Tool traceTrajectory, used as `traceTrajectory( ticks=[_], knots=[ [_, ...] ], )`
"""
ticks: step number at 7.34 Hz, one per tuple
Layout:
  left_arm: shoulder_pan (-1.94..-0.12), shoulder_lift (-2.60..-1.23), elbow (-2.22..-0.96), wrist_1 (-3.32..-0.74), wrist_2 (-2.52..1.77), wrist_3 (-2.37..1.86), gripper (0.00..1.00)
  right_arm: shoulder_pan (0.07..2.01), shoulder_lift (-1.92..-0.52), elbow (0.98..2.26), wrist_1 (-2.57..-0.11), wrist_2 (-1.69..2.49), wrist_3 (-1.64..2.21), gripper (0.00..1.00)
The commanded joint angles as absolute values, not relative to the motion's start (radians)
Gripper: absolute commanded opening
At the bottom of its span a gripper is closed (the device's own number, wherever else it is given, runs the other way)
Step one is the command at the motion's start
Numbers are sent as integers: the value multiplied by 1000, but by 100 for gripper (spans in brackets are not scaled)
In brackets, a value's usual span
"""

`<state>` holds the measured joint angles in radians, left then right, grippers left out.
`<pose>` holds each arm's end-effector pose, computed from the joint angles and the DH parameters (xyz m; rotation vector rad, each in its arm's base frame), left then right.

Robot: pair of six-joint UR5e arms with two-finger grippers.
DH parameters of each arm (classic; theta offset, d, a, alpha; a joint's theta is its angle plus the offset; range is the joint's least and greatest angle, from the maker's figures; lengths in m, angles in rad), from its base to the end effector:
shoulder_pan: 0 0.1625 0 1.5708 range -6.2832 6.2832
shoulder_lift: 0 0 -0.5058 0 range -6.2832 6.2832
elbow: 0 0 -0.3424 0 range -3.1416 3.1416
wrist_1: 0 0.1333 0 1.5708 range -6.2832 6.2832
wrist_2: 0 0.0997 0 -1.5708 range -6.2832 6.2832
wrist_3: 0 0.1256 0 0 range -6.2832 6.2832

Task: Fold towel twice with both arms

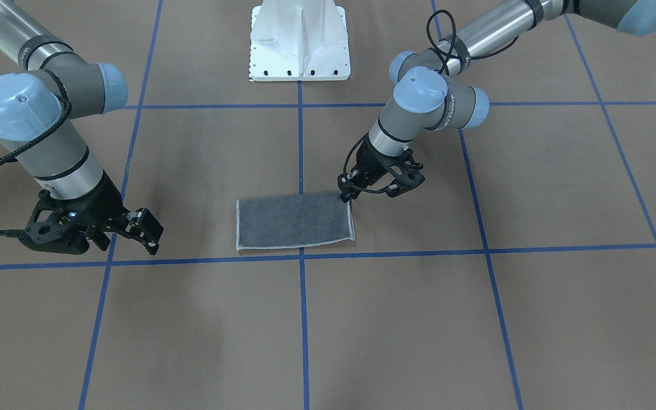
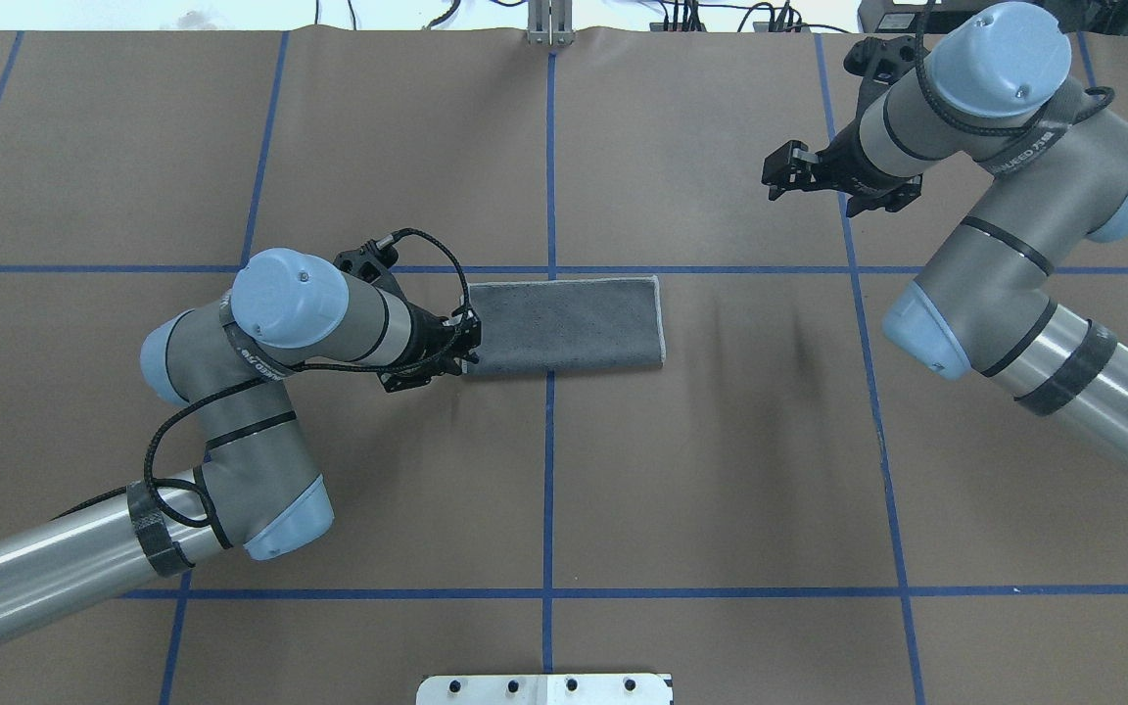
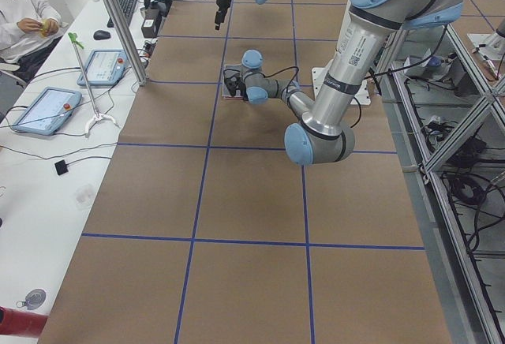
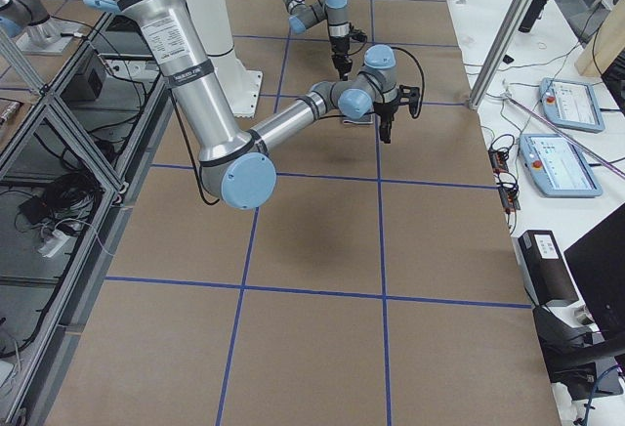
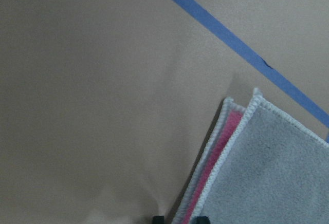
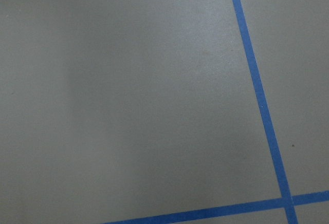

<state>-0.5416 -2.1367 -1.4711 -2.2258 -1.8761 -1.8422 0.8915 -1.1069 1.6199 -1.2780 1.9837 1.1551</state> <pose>0.5748 -0.4573 0.3978 -0.1219 1.1538 -0.5505 -0.3606 -0.5785 0.4545 0.1734 -0.8696 0.2781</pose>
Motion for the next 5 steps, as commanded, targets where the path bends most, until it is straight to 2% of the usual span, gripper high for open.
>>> traceTrajectory(
  ticks=[1, 3, 5],
  knots=[
    [-541, -2137, -1471, -2226, -1876, -1842, 33, 893, -1108, 1620, -1278, 1983, 1155, 100],
    [-541, -2140, -1471, -2224, -1876, -1842, 33, 891, -1108, 1620, -1278, 1985, 1155, 100],
    [-541, -2138, -1471, -2224, -1876, -1842, 23, 893, -1108, 1620, -1278, 1983, 1155, 100]
  ],
)
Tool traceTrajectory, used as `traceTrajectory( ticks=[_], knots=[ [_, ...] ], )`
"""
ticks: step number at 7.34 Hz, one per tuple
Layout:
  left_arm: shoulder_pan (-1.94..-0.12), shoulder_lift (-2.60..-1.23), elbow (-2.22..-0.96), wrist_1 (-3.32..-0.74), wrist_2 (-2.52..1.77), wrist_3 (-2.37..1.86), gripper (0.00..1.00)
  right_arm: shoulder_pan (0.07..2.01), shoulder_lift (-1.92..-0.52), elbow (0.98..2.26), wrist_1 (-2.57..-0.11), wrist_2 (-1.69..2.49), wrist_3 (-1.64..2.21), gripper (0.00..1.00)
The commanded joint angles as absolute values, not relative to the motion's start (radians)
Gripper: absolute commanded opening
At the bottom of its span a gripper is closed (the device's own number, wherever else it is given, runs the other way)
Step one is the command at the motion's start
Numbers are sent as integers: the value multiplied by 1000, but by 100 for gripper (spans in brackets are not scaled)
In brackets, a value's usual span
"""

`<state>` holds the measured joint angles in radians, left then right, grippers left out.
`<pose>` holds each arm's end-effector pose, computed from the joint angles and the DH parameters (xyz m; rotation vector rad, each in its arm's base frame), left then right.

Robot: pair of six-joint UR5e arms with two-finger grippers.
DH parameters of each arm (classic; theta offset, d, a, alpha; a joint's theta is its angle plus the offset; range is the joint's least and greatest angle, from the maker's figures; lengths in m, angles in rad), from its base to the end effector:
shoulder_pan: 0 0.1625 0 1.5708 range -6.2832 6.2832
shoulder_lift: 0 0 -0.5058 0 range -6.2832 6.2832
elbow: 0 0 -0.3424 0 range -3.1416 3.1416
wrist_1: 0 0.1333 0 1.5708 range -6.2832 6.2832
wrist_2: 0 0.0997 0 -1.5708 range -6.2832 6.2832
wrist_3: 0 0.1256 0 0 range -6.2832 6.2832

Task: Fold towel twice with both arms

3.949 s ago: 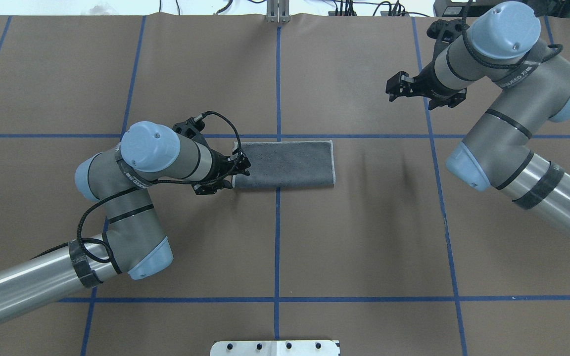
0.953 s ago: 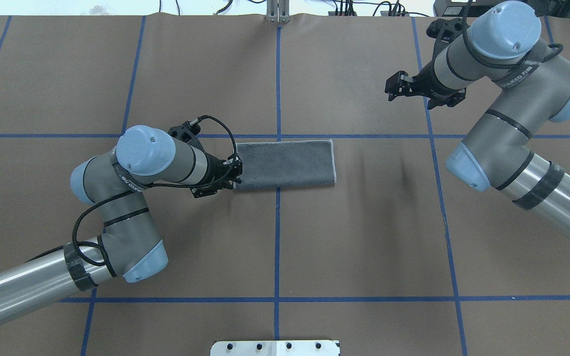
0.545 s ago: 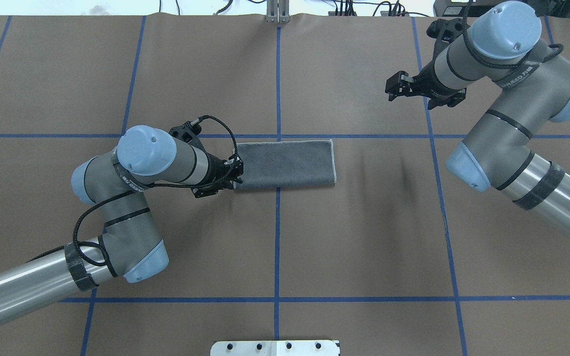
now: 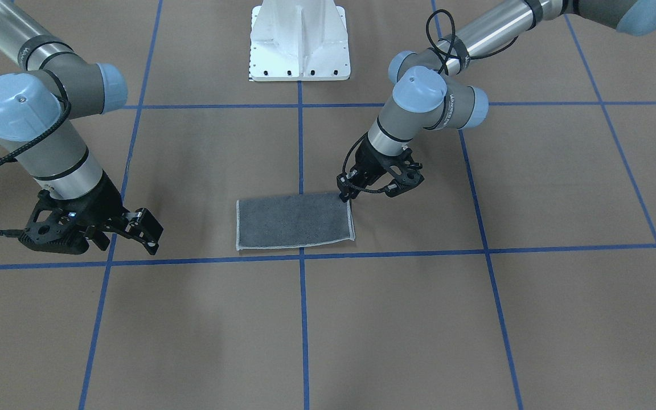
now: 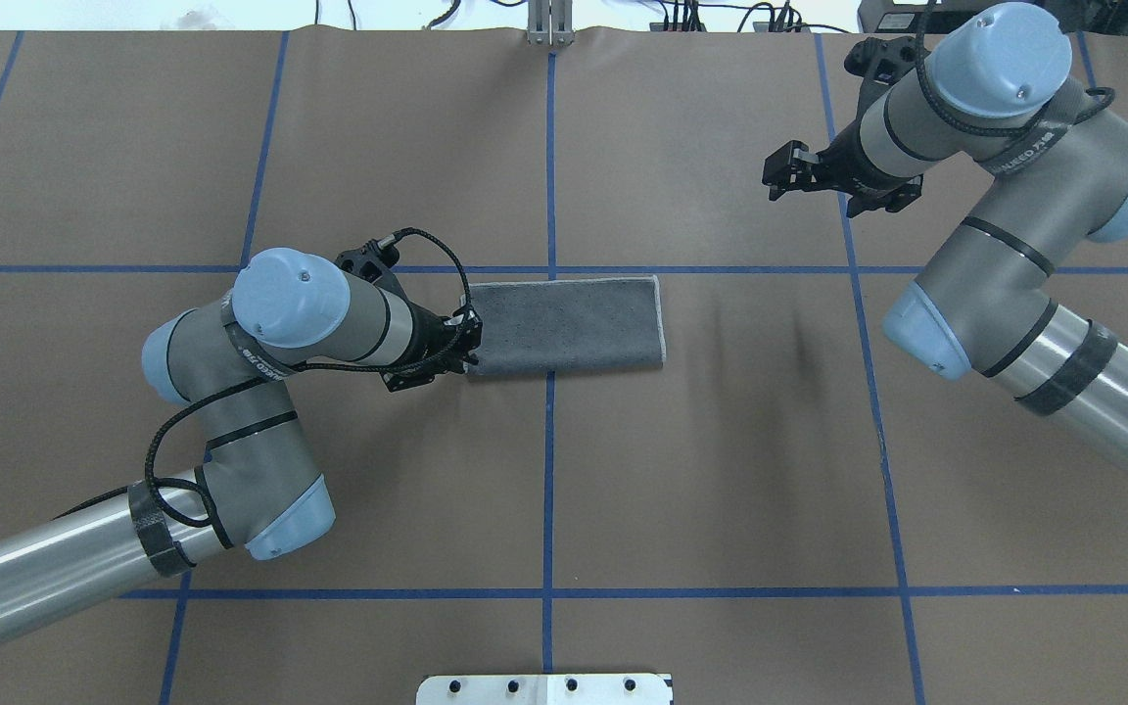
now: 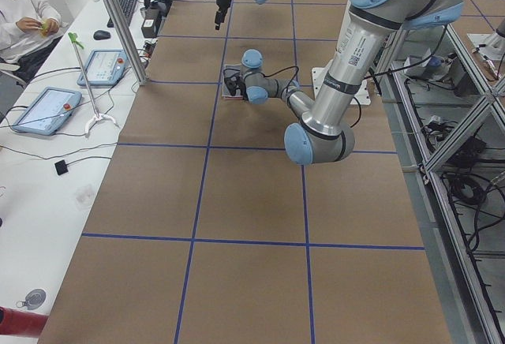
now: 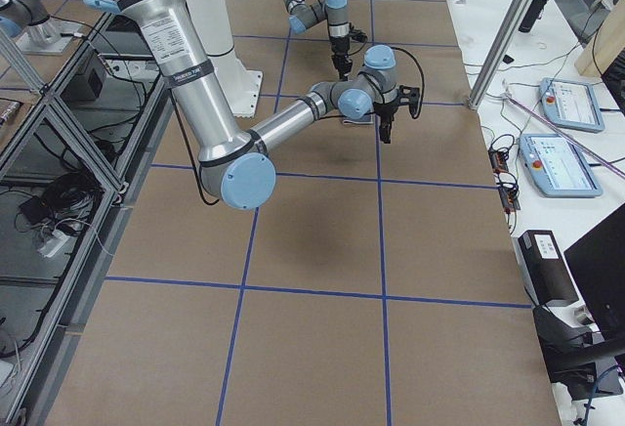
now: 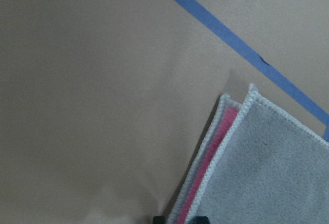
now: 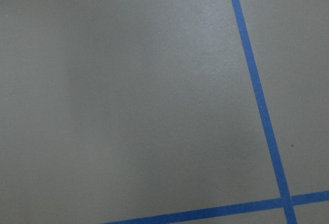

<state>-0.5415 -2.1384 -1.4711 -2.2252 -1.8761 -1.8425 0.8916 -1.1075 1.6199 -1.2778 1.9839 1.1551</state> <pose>0.5752 -0.4575 0.3967 -0.1219 1.1549 -0.5503 -0.3605 -0.5784 0.4549 0.1731 -0.8694 0.2782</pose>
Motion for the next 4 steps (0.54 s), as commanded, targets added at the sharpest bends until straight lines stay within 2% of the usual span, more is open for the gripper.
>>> traceTrajectory(
  ticks=[1, 4],
  knots=[
    [-541, -2137, -1471, -2226, -1876, -1842, 20, 893, -1108, 1620, -1278, 1983, 1154, 100],
    [-541, -2147, -1476, -2224, -1876, -1842, 6, 891, -1108, 1620, -1278, 1983, 1155, 100]
  ],
)
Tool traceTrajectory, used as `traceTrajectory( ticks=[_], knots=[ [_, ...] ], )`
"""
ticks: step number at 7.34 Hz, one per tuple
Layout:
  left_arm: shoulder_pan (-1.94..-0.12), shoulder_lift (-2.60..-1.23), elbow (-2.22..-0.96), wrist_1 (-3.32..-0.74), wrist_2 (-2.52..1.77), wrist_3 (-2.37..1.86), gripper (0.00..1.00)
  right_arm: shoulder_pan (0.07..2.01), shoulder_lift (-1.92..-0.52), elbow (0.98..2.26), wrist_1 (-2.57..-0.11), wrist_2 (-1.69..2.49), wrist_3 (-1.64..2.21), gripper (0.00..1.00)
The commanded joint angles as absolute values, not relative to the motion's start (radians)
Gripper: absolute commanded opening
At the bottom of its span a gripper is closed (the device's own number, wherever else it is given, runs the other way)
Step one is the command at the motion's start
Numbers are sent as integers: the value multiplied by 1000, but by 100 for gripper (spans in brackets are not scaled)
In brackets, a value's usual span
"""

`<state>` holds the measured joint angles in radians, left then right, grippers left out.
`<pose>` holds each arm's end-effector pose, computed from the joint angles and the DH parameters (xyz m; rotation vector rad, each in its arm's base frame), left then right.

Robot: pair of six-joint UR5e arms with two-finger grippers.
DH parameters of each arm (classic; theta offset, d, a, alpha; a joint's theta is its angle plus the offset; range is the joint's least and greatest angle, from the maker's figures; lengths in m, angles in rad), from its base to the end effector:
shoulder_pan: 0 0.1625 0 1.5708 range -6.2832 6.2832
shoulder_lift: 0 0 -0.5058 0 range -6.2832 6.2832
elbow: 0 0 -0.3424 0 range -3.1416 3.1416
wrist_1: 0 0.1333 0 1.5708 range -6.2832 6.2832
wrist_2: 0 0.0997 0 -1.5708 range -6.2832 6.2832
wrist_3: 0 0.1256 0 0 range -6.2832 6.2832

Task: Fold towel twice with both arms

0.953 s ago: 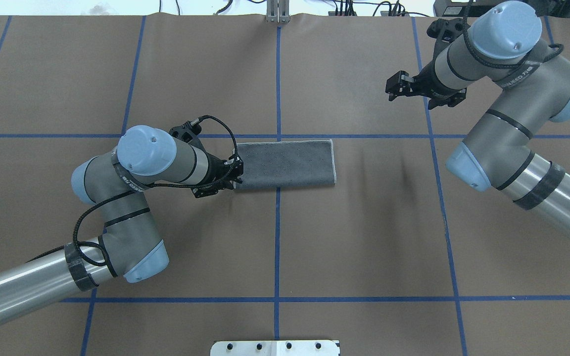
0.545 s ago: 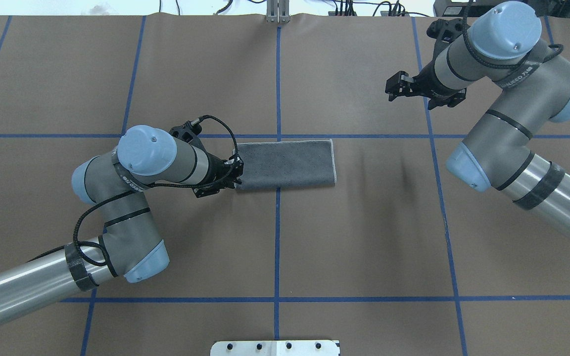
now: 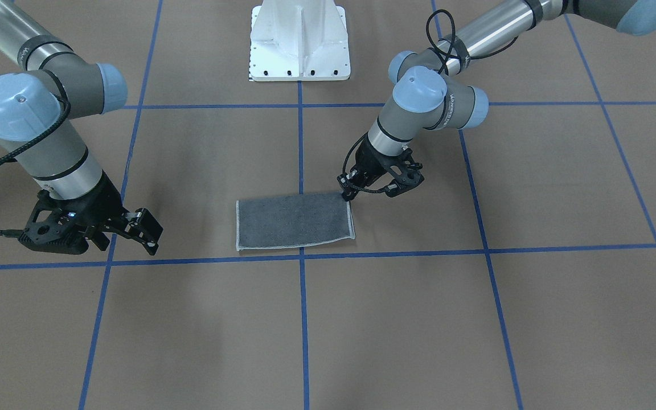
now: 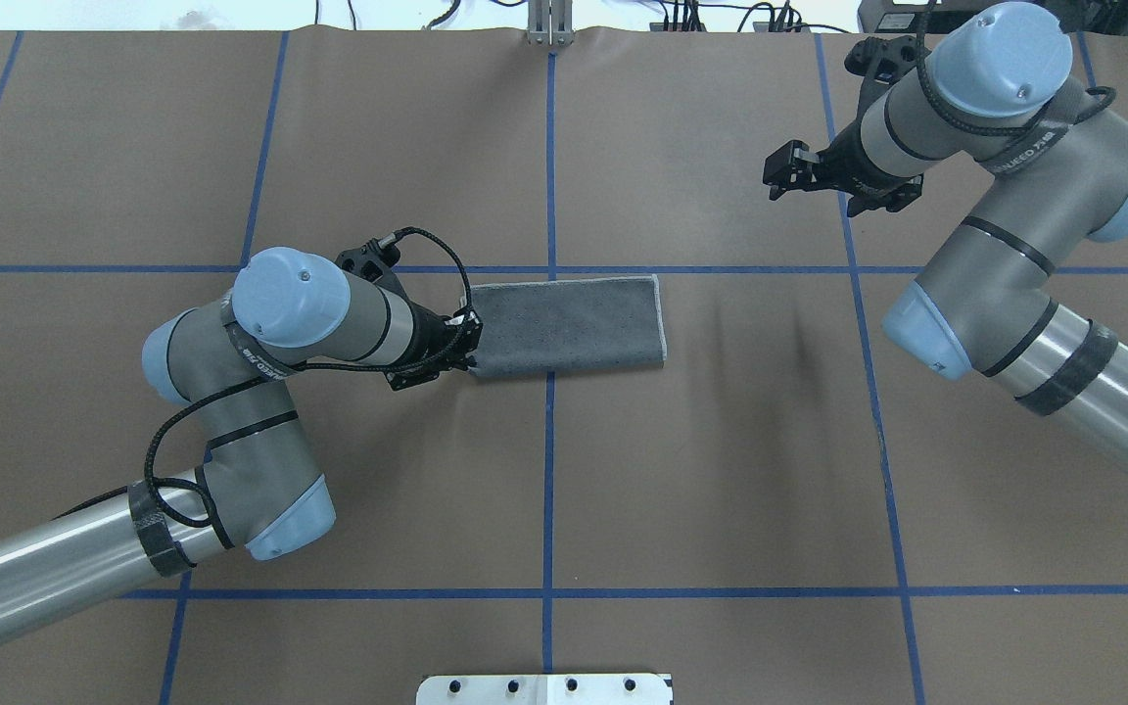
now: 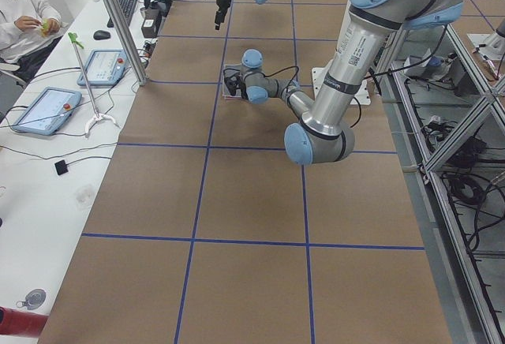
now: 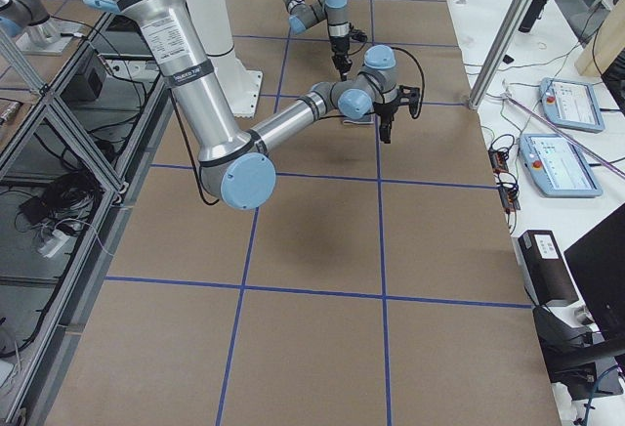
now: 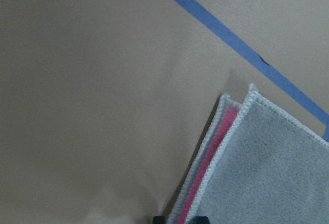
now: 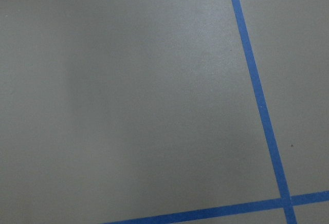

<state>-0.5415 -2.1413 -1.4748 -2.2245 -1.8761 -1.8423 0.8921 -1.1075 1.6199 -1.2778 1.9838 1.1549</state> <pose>0.5752 -0.4575 0.3930 -0.1206 1.1606 -0.5483 -0.3602 -0.5786 0.4549 0.1735 -0.8693 0.2785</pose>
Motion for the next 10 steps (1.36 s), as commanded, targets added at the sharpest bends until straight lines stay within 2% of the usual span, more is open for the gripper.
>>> traceTrajectory(
  ticks=[1, 7, 10],
  knots=[
    [-541, -2151, -1479, -2224, -1875, -1844, 2, 893, -1106, 1620, -1278, 1983, 1155, 100],
    [-538, -2220, -1465, -2209, -1873, -1844, 0, 907, -1108, 1618, -1279, 1987, 1154, 100],
    [-537, -2293, -1463, -2123, -1870, -1844, 0, 920, -1109, 1615, -1282, 1987, 1152, 100]
  ],
)
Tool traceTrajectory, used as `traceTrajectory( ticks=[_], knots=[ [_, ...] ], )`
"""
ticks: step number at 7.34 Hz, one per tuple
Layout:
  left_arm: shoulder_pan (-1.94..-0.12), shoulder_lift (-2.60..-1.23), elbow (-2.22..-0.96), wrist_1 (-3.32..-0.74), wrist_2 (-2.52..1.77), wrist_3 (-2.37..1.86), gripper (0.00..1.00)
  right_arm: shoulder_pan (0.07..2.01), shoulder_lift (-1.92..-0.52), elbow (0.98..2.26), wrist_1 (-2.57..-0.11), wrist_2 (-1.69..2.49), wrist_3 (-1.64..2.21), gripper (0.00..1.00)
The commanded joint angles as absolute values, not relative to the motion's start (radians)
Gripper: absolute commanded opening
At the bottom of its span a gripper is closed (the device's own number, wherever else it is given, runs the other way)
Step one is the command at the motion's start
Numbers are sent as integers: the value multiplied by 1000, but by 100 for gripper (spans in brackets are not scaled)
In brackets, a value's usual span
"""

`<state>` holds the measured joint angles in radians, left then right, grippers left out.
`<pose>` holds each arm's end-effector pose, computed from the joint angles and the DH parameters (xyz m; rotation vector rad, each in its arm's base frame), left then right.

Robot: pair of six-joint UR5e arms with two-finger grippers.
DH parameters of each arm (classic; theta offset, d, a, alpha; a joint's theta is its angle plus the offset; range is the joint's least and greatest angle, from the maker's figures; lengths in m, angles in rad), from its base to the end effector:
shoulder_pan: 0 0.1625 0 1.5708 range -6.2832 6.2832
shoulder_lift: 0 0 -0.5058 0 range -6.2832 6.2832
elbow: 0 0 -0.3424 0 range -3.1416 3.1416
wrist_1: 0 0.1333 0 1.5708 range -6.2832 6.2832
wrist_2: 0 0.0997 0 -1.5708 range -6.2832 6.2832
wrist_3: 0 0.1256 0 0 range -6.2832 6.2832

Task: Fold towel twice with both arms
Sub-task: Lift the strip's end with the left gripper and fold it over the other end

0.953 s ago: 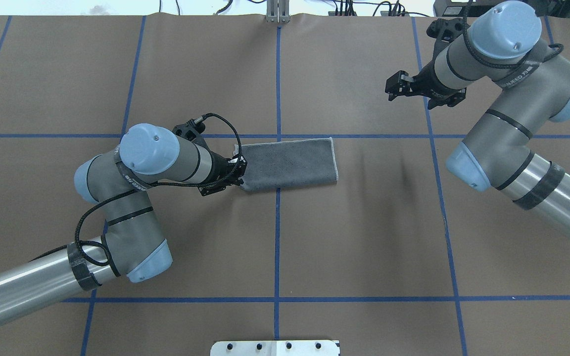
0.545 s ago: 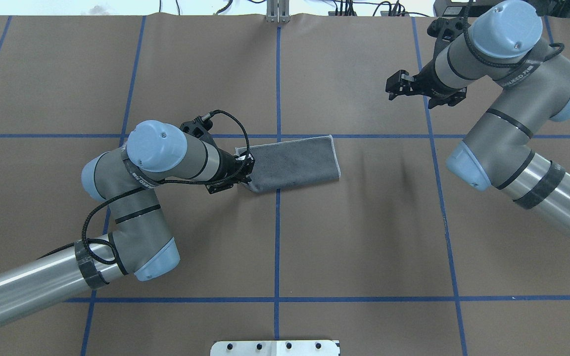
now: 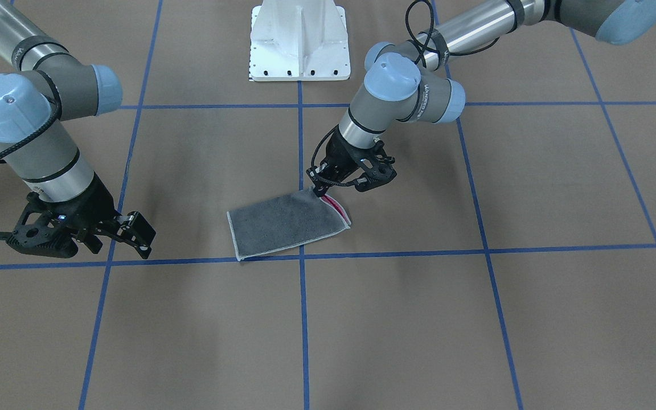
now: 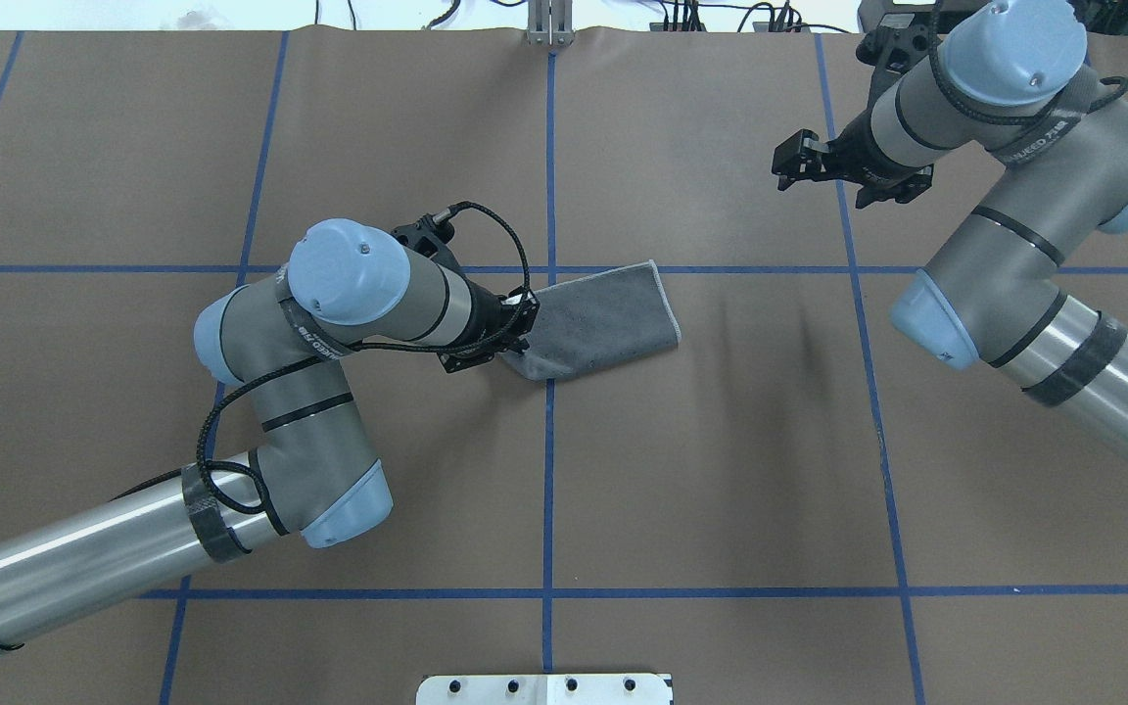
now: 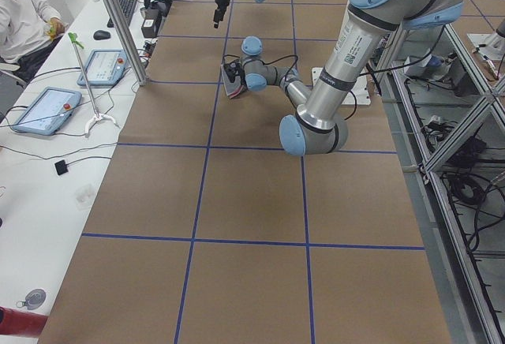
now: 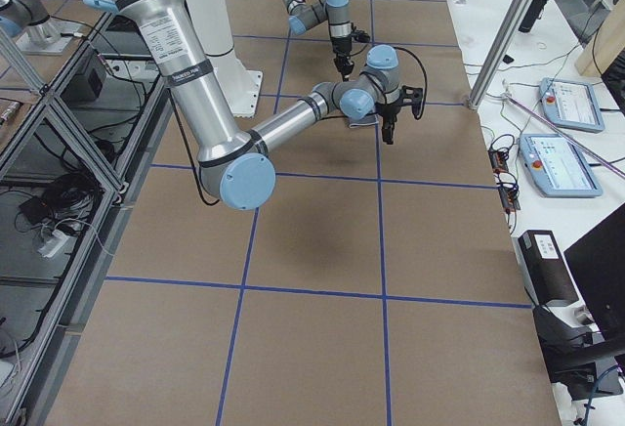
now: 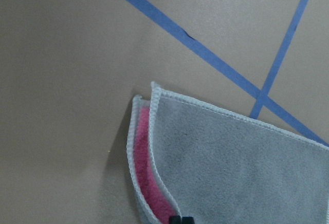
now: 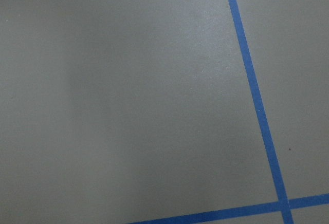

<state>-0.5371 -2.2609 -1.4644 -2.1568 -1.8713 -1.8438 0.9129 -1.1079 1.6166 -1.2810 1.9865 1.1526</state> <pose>0.6013 -0.4699 0.3189 -0.1116 1.2002 -0.5358 -0.3485 -0.5860 0.4571 0.1769 -0.8640 0.2965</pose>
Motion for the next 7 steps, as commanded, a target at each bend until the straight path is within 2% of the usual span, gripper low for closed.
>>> traceTrajectory(
  ticks=[1, 4, 7],
  knots=[
    [-537, -2327, -1435, -2123, -1870, -1844, 0, 931, -1117, 1612, -1282, 1988, 1140, 100],
    [-534, -2501, -1261, -2125, -1827, -1842, 0, 983, -1135, 1608, -1285, 2029, 1066, 100],
    [-531, -2560, -1212, -2125, -1824, -1801, 0, 992, -1141, 1605, -1284, 2034, 1065, 100]
  ],
)
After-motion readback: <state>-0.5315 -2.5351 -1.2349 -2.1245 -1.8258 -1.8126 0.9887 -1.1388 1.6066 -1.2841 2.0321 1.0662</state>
